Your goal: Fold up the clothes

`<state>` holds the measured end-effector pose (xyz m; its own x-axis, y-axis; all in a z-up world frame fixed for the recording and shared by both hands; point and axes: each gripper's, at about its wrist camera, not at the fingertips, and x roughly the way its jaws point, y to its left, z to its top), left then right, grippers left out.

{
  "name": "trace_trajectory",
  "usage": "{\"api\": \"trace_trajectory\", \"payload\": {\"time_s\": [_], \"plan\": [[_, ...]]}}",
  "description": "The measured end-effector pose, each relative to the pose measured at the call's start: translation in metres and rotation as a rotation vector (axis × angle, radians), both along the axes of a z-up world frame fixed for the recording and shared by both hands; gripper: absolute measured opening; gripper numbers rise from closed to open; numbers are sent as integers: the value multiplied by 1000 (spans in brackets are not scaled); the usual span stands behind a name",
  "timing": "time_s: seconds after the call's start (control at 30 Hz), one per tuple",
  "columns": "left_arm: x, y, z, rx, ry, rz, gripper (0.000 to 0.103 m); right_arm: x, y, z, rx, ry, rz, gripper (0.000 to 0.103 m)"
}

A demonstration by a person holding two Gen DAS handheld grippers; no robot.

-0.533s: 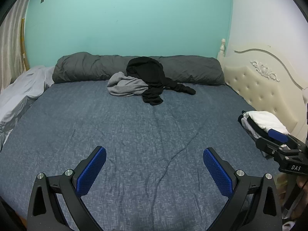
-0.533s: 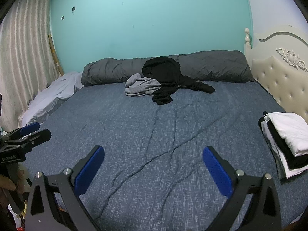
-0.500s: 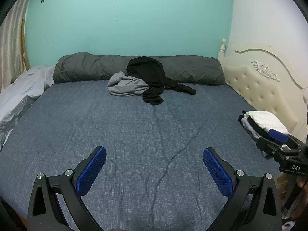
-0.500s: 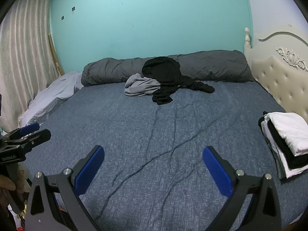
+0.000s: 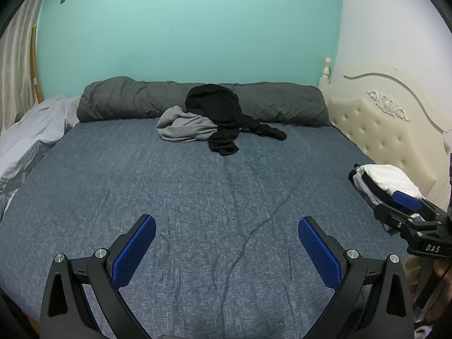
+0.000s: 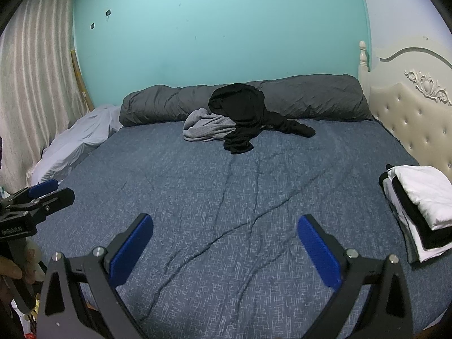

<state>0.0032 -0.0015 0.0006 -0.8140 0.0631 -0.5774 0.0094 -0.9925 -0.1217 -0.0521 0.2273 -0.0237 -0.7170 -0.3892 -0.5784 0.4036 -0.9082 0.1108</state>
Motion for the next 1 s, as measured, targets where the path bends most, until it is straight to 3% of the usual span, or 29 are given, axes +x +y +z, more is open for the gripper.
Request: {"api": "trace_trajectory", "payload": {"time_s": [1.0], "plan": [[0,0,10,-4,3,6,103,2,7,3,-3,9,3,103]]}}
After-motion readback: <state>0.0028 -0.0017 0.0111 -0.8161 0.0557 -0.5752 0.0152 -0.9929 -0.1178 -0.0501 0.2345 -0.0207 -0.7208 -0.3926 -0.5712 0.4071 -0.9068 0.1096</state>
